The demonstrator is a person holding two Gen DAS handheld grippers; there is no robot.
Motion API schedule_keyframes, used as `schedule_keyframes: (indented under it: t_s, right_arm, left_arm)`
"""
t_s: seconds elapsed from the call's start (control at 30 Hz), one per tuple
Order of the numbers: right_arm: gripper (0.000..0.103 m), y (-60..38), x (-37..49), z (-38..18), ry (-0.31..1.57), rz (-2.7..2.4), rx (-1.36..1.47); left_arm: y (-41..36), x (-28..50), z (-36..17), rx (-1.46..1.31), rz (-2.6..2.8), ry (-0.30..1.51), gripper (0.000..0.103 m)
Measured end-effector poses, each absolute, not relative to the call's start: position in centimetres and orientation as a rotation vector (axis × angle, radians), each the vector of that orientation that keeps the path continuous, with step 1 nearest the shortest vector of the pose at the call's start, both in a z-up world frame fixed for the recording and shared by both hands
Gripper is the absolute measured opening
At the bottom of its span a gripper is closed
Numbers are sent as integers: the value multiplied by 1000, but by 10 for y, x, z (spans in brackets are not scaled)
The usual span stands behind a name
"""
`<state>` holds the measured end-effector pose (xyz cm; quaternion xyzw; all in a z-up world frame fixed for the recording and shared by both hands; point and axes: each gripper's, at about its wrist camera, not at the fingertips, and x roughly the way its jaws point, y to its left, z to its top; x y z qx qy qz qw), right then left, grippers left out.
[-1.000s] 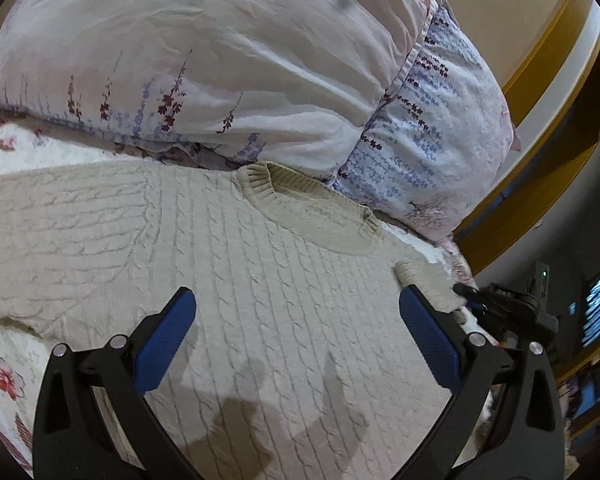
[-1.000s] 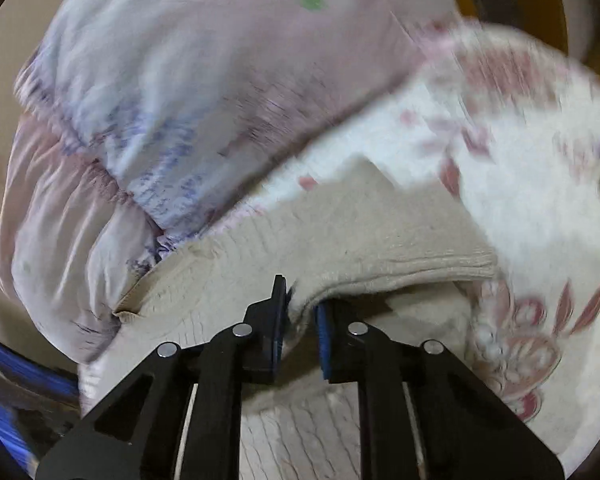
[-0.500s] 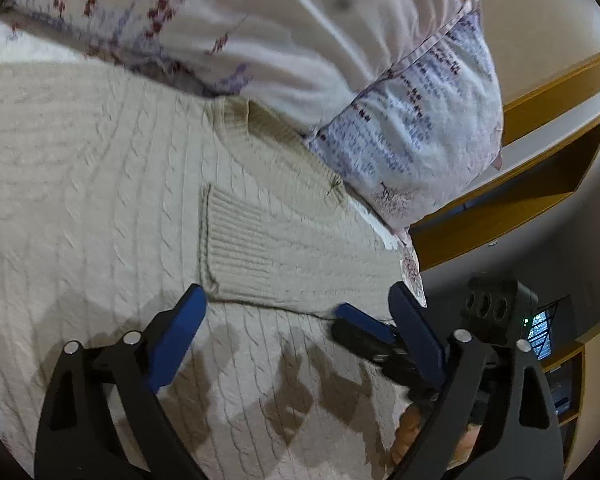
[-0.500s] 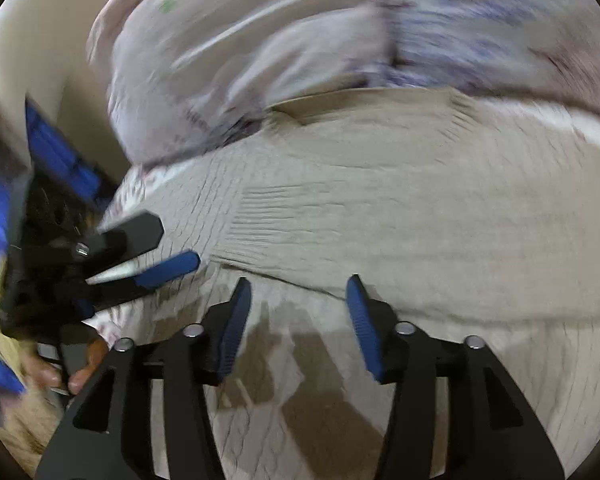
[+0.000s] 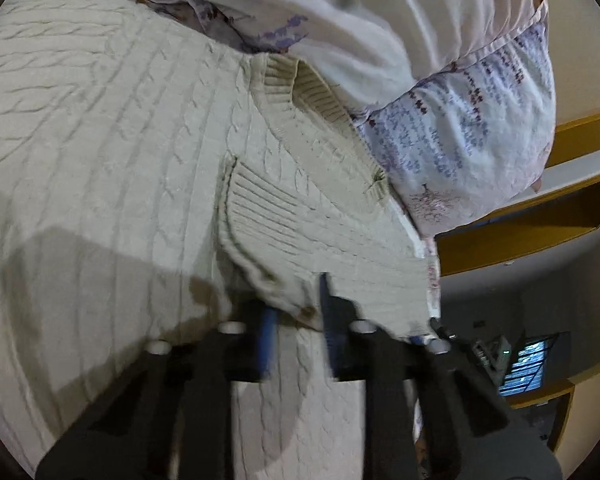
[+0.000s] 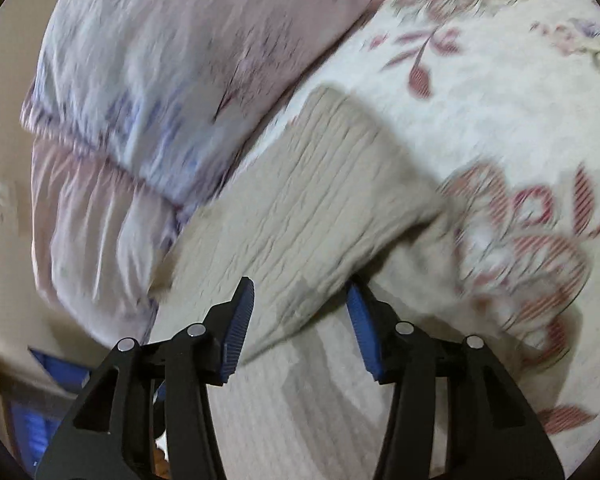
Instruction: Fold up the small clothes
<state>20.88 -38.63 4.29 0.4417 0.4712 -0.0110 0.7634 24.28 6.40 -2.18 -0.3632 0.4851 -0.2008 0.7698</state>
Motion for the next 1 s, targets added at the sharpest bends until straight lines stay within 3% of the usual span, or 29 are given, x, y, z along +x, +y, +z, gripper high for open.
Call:
schedule_keyframes:
  t_s: [0.1, 0.23, 0.3, 0.4, 0.57, 0.6, 0.7, 0.73, 1.0]
  right_arm:
    - [49, -392, 208, 44, 987, -74, 942]
    - [39, -392, 205, 46, 970, -104, 903]
    - [19, -386, 209, 44, 970, -120, 874]
    - [9, -381, 208, 39, 982, -143, 796]
    - [10, -368, 209, 41, 1013, -189, 669]
    - [15, -365, 208, 44, 1029, -197, 641]
    - [31, -358, 200, 62, 1037, -214, 561]
    - [32, -353, 198, 70, 1020, -204, 530]
    - [41, -260, 220, 102, 1039, 93, 306]
  left_arm:
    - [63, 249, -17, -741, -429, 1023, 7]
    - [73, 247, 5, -703, -425, 935, 7]
    - [80, 245, 13, -646, -373, 894, 7]
    - [83, 249, 4, -625, -331, 935, 7]
    - [82, 250, -8, -611, -304, 978, 12]
    - [83, 248, -5, -610, -308, 979, 20]
    - [92, 235, 8, -616, -326, 948, 60]
    - [98, 228, 12, -617, -335, 928, 65]
    - [190, 152, 33, -677, -288, 772, 67]
